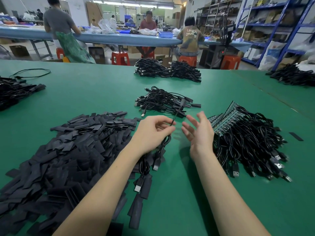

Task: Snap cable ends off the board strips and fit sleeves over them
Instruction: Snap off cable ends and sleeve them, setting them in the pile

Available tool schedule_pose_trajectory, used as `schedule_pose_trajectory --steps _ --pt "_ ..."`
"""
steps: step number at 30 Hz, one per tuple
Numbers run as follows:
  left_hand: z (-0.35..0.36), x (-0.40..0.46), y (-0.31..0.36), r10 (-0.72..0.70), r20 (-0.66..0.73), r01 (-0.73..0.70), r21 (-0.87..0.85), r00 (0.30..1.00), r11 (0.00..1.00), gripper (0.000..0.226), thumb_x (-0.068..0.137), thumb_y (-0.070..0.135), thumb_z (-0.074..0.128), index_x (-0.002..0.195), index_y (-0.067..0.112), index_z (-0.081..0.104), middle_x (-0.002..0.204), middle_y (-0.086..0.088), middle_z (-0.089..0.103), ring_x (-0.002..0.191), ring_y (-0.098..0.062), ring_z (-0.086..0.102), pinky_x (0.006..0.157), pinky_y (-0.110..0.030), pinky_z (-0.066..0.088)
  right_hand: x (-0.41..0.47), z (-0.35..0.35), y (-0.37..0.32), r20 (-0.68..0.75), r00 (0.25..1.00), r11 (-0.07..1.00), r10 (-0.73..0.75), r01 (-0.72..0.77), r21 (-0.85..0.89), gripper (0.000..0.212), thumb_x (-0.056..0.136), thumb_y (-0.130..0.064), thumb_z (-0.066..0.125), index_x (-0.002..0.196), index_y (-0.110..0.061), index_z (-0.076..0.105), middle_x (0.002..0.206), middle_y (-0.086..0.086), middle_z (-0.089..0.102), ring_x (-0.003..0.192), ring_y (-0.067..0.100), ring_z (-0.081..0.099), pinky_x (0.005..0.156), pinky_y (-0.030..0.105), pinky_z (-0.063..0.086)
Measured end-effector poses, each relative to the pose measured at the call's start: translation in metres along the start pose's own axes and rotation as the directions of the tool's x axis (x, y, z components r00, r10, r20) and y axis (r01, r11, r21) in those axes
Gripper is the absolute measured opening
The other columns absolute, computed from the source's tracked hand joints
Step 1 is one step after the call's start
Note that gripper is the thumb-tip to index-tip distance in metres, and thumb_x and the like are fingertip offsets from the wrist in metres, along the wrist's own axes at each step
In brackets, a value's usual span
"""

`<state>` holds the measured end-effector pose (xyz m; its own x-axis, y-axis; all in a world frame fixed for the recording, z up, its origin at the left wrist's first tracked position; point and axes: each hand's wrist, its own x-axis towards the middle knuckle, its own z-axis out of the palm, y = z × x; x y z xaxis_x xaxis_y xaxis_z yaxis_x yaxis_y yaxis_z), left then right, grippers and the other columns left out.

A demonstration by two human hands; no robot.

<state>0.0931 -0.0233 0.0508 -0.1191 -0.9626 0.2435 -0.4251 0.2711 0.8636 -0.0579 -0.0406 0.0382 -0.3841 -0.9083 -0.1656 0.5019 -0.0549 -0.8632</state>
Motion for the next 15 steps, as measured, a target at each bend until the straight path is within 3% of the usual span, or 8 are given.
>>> schedule_pose_trajectory --steps 2,4,7,10,15 --pt "-0.004 0.017 0.01 0.075 -0.059 -0.071 0.069 0.995 0.995 0.012 0.088 0.016 0.075 0.099 0.019 0.079 0.084 0.009 0.075 0.075 -0.001 0.067 0.075 -0.008 0.048 -0.005 0.003 0.013 -0.01 1.0 0.992 -0.026 0.025 -0.123 0.015 0.105 -0.023 0.049 0.11 -0.012 0.058 0.1 0.009 0.071 0.067 0.017 0.063 0.055 0.024 0.054" --pt "-0.011 0.044 0.021 0.166 -0.059 -0.15 0.22 0.984 0.964 0.012 0.089 0.017 0.074 0.1 0.02 0.078 0.083 0.009 0.072 0.073 0.001 0.063 0.073 -0.004 0.043 -0.009 0.004 0.026 0.046 0.99 0.948 -0.131 0.139 -0.288 0.015 0.105 -0.02 0.048 0.099 -0.015 0.061 0.096 0.007 0.071 0.062 0.015 0.062 0.056 0.026 0.053" --pt "-0.022 0.095 0.033 0.225 0.03 -0.214 0.449 0.974 0.868 0.016 0.093 0.019 0.07 0.107 0.017 0.077 0.094 -0.001 0.073 0.085 -0.014 0.064 0.086 -0.022 0.05 -0.011 0.005 0.036 0.144 0.964 0.823 -0.222 0.265 -0.502 0.023 0.101 -0.026 0.051 0.086 -0.025 0.067 0.087 -0.008 0.074 0.076 0.019 0.07 0.08 0.044 0.058" --pt "-0.029 0.142 0.033 0.218 0.137 -0.253 0.674 0.966 0.694 0.019 0.096 0.018 0.064 0.112 0.018 0.074 0.107 -0.008 0.073 0.097 -0.025 0.065 0.092 -0.037 0.053 -0.011 0.004 0.037 0.157 0.964 0.793 -0.215 0.266 -0.548 0.03 0.101 -0.033 0.05 0.079 -0.026 0.068 0.083 -0.011 0.073 0.082 0.022 0.07 0.087 0.051 0.055" --pt "-0.03 0.182 0.012 0.12 0.262 -0.288 0.869 0.958 0.403 0.029 0.095 0.012 0.061 0.123 0.015 0.067 0.127 -0.015 0.063 0.117 -0.035 0.058 0.093 -0.042 0.049 -0.01 0.005 0.039 0.156 0.964 0.763 -0.214 0.265 -0.59 0.032 0.1 -0.039 0.05 0.078 -0.027 0.068 0.082 -0.011 0.073 0.079 0.019 0.069 0.085 0.049 0.055"
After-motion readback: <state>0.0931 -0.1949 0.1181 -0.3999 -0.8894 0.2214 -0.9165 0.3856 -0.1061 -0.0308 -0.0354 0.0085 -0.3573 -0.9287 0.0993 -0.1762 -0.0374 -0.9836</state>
